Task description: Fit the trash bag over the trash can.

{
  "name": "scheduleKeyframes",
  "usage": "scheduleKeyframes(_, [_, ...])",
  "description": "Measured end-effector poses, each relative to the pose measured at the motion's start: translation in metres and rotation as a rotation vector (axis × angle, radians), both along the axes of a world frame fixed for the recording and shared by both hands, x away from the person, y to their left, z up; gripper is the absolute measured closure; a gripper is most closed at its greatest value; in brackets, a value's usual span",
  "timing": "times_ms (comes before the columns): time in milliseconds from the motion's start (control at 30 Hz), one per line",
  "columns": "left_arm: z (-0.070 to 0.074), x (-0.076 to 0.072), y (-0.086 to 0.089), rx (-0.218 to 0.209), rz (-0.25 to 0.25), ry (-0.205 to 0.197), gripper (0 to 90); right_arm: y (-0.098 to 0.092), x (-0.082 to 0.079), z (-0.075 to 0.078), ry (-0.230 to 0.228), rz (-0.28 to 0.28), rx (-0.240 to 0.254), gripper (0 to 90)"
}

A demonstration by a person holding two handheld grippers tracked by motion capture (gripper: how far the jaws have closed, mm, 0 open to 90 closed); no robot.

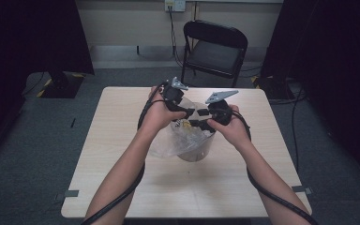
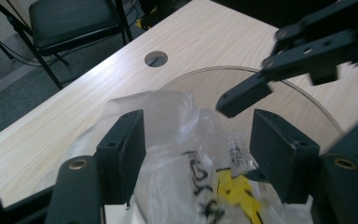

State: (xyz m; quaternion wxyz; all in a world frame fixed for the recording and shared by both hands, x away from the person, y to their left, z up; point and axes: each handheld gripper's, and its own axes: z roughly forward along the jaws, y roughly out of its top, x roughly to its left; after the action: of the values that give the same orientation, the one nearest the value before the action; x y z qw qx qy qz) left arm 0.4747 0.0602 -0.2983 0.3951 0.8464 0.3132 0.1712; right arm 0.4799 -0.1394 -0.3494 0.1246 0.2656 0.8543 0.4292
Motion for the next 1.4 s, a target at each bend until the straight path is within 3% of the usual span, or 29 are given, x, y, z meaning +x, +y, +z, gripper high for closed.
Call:
scheduleKeyframes(67, [0.005,-0.005,0.009,-0.012,0.0,-0.012,34.6,0.009,0.001,0.001,-0.014,-0.001,-0.06,49.3])
scheduleKeyframes(133, [0.008,-0.009,0.02,-0.015,0.004,-0.021,34.5,0.013,0.001,0.0,0.007,0.016,-0.082,51.4])
scheduleKeyframes(300, [0.009,-0.019,0.054,-0.042,0.069,-0.029,34.1,0.01,0.003,-0.004,0.016,0.001,-0.175,56.1])
scheduleKeyframes(400, [0.003,-0.026,0.07,-0.052,0.089,-0.017,34.0,0.003,0.002,-0.005,0.03,-0.015,-0.175,56.9])
scheduleKeyframes(500, [-0.006,-0.032,0.082,-0.069,0.089,0.01,36.3,-0.004,-0.001,-0.002,0.023,-0.038,-0.14,52.9])
scheduleKeyframes(667, [-0.026,-0.039,0.094,-0.133,0.074,0.096,48.8,-0.003,-0.009,0.007,-0.003,-0.056,-0.096,46.0])
scheduleKeyframes(733, [-0.033,-0.041,0.093,-0.128,0.073,0.124,55.4,0.0,-0.012,0.012,-0.021,-0.055,-0.096,43.8])
scheduleKeyframes(867, [-0.039,-0.042,0.088,-0.171,0.067,0.133,54.4,0.004,-0.016,0.019,-0.03,-0.052,-0.065,41.2])
scheduleKeyframes(1033, [-0.037,-0.045,0.064,-0.201,0.019,0.113,54.2,0.006,-0.019,0.027,-0.047,-0.064,-0.03,37.3])
scheduleKeyframes(1133, [-0.038,-0.044,0.047,-0.226,-0.008,0.123,54.1,0.005,-0.019,0.031,-0.049,-0.073,0.002,36.8])
scheduleKeyframes(1300, [-0.044,-0.04,0.026,-0.232,-0.025,0.12,52.6,0.004,-0.018,0.039,-0.044,-0.092,0.046,35.9])
scheduleKeyframes(1400, [-0.045,-0.038,0.017,-0.209,-0.029,0.093,50.7,0.004,-0.018,0.044,-0.05,-0.088,0.057,35.9])
